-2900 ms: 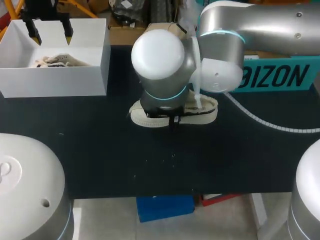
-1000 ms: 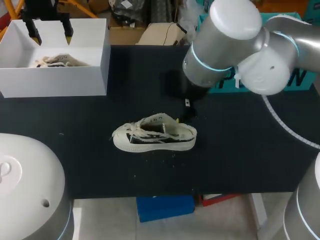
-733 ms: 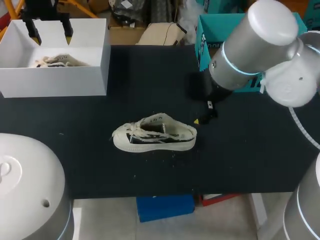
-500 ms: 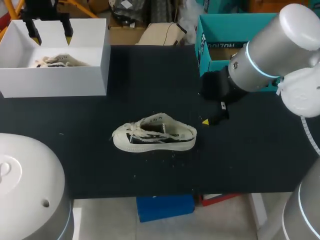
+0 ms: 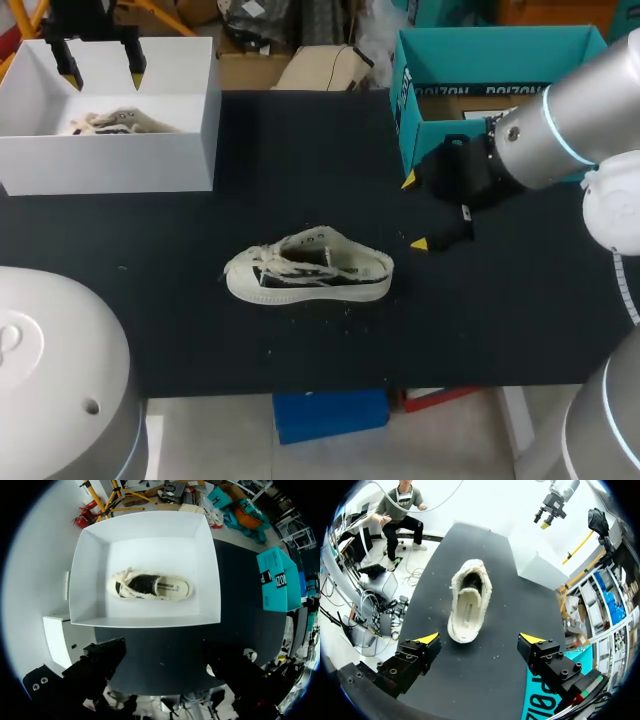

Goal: Take the shoe out of the shoebox, open the shoe tongue, remove and reinsert the insole, then place the shoe into the shoebox

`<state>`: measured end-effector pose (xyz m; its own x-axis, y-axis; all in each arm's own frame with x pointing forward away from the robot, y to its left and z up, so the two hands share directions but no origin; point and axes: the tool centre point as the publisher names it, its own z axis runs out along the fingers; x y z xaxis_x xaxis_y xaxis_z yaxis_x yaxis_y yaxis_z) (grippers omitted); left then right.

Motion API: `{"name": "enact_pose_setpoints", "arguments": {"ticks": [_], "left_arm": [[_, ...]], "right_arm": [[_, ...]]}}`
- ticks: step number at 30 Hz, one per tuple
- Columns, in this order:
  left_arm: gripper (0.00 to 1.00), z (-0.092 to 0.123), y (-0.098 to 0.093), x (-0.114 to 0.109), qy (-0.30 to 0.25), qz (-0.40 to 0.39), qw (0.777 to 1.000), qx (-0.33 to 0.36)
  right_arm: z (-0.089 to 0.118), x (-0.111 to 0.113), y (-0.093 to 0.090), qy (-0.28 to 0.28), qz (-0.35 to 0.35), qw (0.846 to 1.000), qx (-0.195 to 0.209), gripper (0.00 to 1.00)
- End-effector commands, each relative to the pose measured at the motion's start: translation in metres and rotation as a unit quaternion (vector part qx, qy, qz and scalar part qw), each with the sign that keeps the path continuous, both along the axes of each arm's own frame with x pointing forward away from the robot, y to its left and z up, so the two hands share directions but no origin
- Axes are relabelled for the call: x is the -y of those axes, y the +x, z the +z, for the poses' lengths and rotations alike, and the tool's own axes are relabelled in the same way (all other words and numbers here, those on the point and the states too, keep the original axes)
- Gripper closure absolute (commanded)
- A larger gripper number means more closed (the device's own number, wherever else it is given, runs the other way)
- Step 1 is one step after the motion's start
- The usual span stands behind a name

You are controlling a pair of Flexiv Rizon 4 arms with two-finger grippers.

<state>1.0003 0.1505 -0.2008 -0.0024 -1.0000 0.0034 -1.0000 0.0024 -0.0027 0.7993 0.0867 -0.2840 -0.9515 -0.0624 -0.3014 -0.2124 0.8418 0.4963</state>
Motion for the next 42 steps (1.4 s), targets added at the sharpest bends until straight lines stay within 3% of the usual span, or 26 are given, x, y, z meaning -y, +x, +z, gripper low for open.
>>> {"name": "enact_pose_setpoints", "arguments": {"ticks": [1, 8, 14, 19, 26, 42], "left_arm": [[0.00, 0.000, 0.000, 0.000, 0.001, 0.000, 1.000, -0.001], [0.00, 0.000, 0.000, 0.000, 0.001, 0.000, 1.000, -0.001], [0.00, 0.000, 0.000, 0.000, 0.001, 0.000, 1.000, -0.001], [0.00, 0.000, 0.000, 0.000, 0.001, 0.000, 1.000, -0.001], [0.00, 0.000, 0.000, 0.000, 0.001, 0.000, 1.000, -0.001], [0.00, 0.000, 0.000, 0.000, 0.001, 0.000, 1.000, -0.001]], "right_arm": [[-0.001, 0.001, -0.001, 0.003, 0.000, 1.000, 0.001, 0.00], [-0.001, 0.001, -0.001, 0.003, 0.000, 1.000, 0.001, 0.00], [-0.005, 0.022, 0.001, -0.013, -0.024, 0.998, -0.053, 0.00], [-0.007, 0.027, 0.005, 0.002, -0.034, 0.998, -0.048, 0.00], [-0.029, 0.034, 0.005, 0.047, -0.061, 0.994, -0.074, 0.00], [-0.074, 0.043, 0.006, 0.117, -0.067, 0.987, -0.087, 0.00]]}}
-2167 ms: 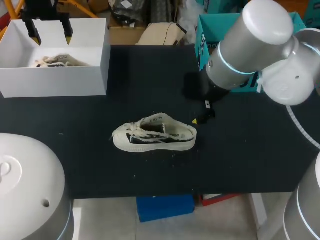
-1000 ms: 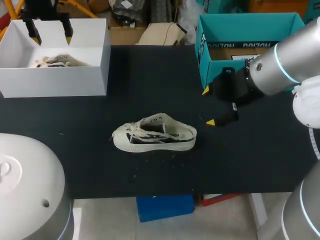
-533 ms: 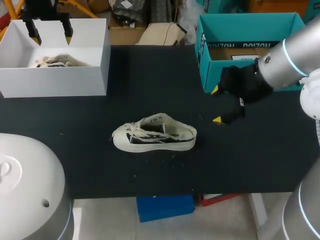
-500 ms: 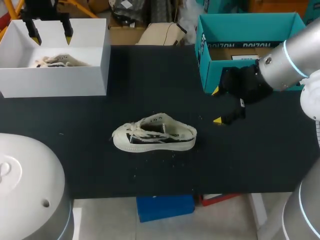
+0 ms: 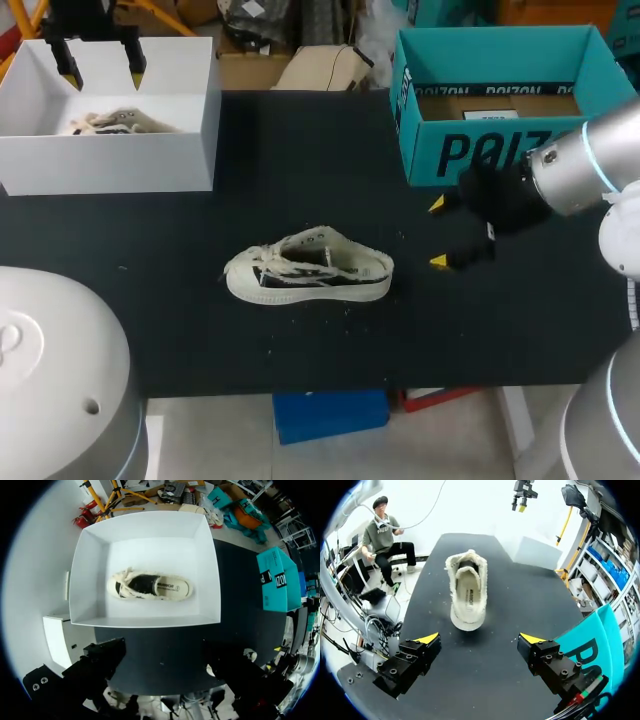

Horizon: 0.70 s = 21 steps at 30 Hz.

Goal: Take the shoe out of the shoebox, open the shoe tongue, remove and reinsert the insole, then place the shoe into the shoebox

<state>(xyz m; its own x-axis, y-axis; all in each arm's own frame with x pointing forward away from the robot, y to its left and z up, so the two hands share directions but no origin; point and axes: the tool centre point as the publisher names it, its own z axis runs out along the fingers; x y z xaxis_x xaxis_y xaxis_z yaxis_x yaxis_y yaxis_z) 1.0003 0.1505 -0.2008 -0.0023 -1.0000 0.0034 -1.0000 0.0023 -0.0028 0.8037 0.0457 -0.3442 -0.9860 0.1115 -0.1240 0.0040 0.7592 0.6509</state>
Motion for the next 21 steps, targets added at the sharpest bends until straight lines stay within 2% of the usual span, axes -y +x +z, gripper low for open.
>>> {"name": "enact_pose_setpoints", "arguments": {"ticks": [1, 15, 21], "left_arm": [[0.00, 0.000, 0.000, 0.000, 0.001, 0.000, 1.000, -0.001], [0.00, 0.000, 0.000, 0.000, 0.001, 0.000, 1.000, -0.001], [0.00, 0.000, 0.000, 0.000, 0.001, 0.000, 1.000, -0.001]], "right_arm": [[-0.016, 0.002, 0.001, 0.034, -0.001, 0.999, 0.002, 0.00], [-0.033, 0.007, 0.002, 0.055, -0.006, 0.998, -0.017, 0.00], [-0.035, 0.007, 0.002, 0.061, -0.008, 0.998, -0.013, 0.00]]}}
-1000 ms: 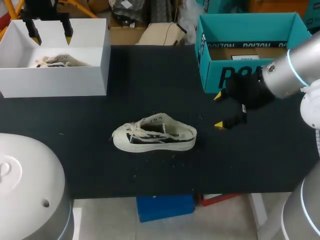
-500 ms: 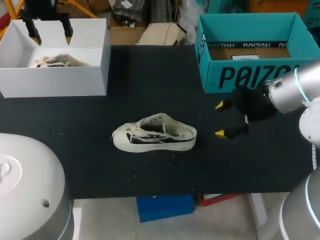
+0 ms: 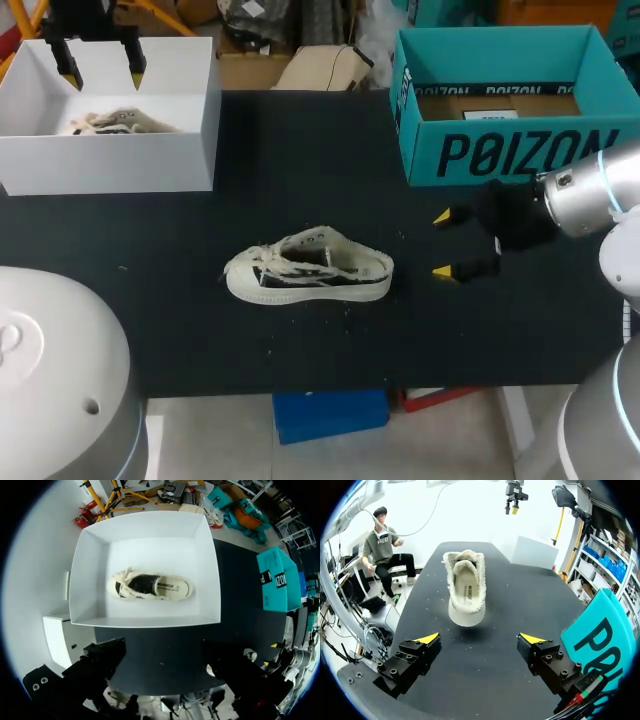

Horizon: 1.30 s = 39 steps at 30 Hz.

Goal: Take the shoe out of the shoebox, open the shoe tongue, remove and reinsert the insole, then place the shoe into the shoebox

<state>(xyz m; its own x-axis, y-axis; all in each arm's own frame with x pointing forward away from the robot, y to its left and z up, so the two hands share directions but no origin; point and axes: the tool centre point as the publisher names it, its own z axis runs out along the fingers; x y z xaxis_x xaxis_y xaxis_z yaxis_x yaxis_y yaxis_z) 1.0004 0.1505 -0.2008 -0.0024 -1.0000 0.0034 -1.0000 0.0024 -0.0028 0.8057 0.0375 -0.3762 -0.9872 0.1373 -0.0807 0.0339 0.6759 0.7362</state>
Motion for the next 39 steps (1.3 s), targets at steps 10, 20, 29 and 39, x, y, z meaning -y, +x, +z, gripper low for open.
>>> {"name": "enact_pose_setpoints", "arguments": {"ticks": [10, 20, 29, 39], "left_arm": [[0.00, 0.000, 0.000, 0.000, 0.001, 0.000, 1.000, -0.001], [0.00, 0.000, 0.000, 0.000, 0.001, 0.000, 1.000, -0.001], [0.00, 0.000, 0.000, 0.000, 0.001, 0.000, 1.000, -0.001], [0.00, 0.000, 0.000, 0.000, 0.001, 0.000, 1.000, -0.001]], "right_arm": [[-0.003, -0.001, 0.000, 0.001, -0.001, 1.000, 0.001, 0.00], [-0.003, -0.001, 0.000, 0.001, -0.001, 1.000, 0.001, 0.00], [-0.003, -0.001, 0.000, 0.001, -0.001, 1.000, 0.001, 0.00], [-0.005, -0.014, -0.001, 0.020, 0.007, 1.000, 0.002, 0.00]]}}
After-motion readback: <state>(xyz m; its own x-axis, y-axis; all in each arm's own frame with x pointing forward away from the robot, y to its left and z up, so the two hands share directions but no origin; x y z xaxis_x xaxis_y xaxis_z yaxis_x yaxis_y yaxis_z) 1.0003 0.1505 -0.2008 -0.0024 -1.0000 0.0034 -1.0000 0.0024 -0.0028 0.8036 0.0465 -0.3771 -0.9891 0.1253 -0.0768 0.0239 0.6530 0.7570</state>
